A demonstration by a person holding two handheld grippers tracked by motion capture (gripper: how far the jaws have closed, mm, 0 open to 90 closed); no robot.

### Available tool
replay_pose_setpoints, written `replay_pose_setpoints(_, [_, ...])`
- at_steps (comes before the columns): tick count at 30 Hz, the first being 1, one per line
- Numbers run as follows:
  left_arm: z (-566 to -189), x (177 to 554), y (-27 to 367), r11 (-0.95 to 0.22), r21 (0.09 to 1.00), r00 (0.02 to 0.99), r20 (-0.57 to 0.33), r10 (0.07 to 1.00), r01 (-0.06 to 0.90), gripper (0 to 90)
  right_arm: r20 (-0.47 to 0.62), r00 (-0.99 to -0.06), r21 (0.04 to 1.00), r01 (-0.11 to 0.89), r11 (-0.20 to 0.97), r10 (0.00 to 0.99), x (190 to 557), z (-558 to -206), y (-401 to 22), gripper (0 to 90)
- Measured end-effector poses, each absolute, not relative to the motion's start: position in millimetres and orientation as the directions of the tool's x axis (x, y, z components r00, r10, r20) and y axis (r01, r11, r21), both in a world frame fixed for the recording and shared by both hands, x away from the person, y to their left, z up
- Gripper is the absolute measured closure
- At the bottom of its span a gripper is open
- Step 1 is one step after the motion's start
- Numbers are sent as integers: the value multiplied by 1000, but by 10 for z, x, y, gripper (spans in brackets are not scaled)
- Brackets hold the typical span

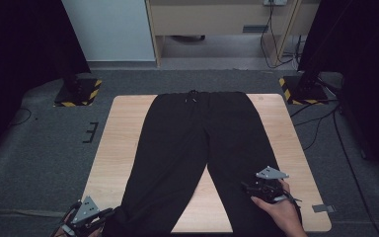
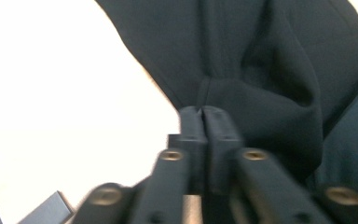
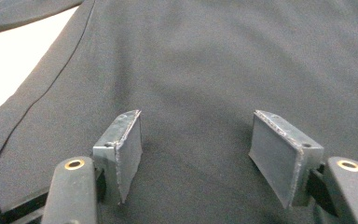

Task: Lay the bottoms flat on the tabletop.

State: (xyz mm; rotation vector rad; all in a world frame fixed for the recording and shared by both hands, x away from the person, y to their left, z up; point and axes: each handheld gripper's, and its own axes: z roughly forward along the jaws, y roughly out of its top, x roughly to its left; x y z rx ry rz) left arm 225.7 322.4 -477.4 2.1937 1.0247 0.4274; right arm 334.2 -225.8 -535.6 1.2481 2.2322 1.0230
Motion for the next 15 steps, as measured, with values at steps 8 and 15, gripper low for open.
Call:
replay_pose_setpoints(8, [-4937, 2992, 2933, -402, 717, 573, 4, 820, 570, 433, 15, -532, 749, 567, 343, 847, 3350, -5356, -2257, 340])
replay_pose_setpoints(15, [-5224, 3312, 2803, -398, 674, 522, 22, 853, 622, 469, 10, -531, 751, 564, 344, 847, 3347, -5357, -2252, 340])
